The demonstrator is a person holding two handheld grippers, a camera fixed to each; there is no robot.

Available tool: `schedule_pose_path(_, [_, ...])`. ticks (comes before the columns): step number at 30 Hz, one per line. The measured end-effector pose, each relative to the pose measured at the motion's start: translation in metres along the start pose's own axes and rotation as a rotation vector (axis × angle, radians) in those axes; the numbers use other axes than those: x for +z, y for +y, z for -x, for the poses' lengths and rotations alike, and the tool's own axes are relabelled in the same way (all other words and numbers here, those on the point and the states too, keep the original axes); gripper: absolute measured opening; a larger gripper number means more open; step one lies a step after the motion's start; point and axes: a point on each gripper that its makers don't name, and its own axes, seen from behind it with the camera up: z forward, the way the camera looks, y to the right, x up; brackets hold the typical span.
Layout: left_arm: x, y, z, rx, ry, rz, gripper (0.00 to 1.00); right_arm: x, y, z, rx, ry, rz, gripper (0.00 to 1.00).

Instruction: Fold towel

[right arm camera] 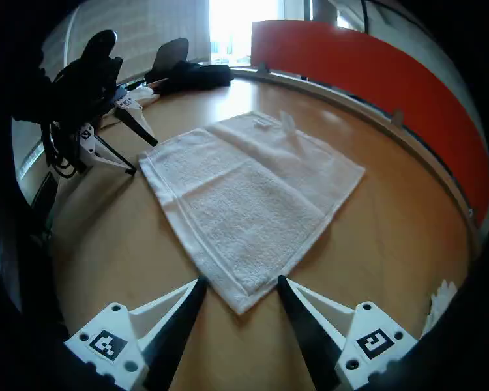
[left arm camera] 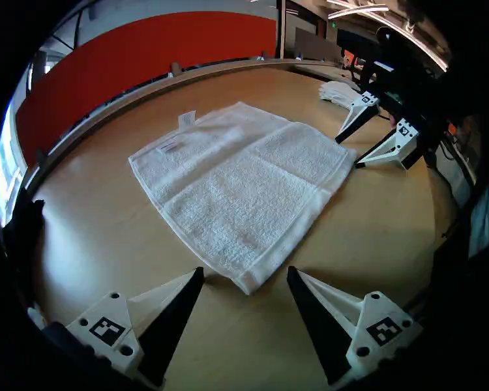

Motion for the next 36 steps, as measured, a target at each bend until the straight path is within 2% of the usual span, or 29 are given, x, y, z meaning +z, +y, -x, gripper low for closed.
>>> schedule_pose_path(6, [-0.0001,-0.0014,-0.0003,-0.01,-0.001,-0.009,0.92,0.0012,0.0,-0.0002,0.003,-0.001,0.0,0.83])
schedule_pose_path(14, [0.0009,-0.0011,-0.0015,-0.021,-0.008,-0.02,0.78,0.0024,-0.0003,-0.0009,0.003,-0.007,0.001,0.81])
schedule_pose_path(16, [0.0009,-0.0008,-0.0017,-0.022,-0.011,-0.021,0.77,0.002,-0.0012,-0.0011,0.002,-0.008,-0.001,0.75])
schedule_pose_path(22, [0.0012,-0.0005,-0.0017,-0.033,-0.015,-0.028,0.75,0.0001,-0.0025,-0.0009,0.002,-0.007,-0.003,0.69])
schedule_pose_path(26, [0.0011,-0.0002,-0.0017,-0.038,-0.019,-0.032,0.67,-0.0004,-0.0036,-0.0011,-0.001,-0.007,-0.007,0.52])
schedule_pose_path(30, [0.0012,0.0003,-0.002,-0.041,-0.023,-0.034,0.61,0.0004,-0.0045,-0.0015,0.0,-0.009,-0.008,0.44])
schedule_pose_path(32, [0.0013,0.0003,-0.0024,-0.041,-0.026,-0.035,0.53,0.001,-0.0043,-0.0017,0.002,-0.011,-0.006,0.33])
schedule_pose_path(34, [0.0016,0.0004,-0.0024,-0.044,-0.029,-0.035,0.51,0.0018,-0.0036,-0.0021,0.009,-0.012,-0.004,0.22])
schedule_pose_path(36, [0.0017,0.0,-0.0024,-0.047,-0.031,-0.038,0.41,0.0025,-0.0029,-0.0022,0.016,-0.012,-0.002,0.2])
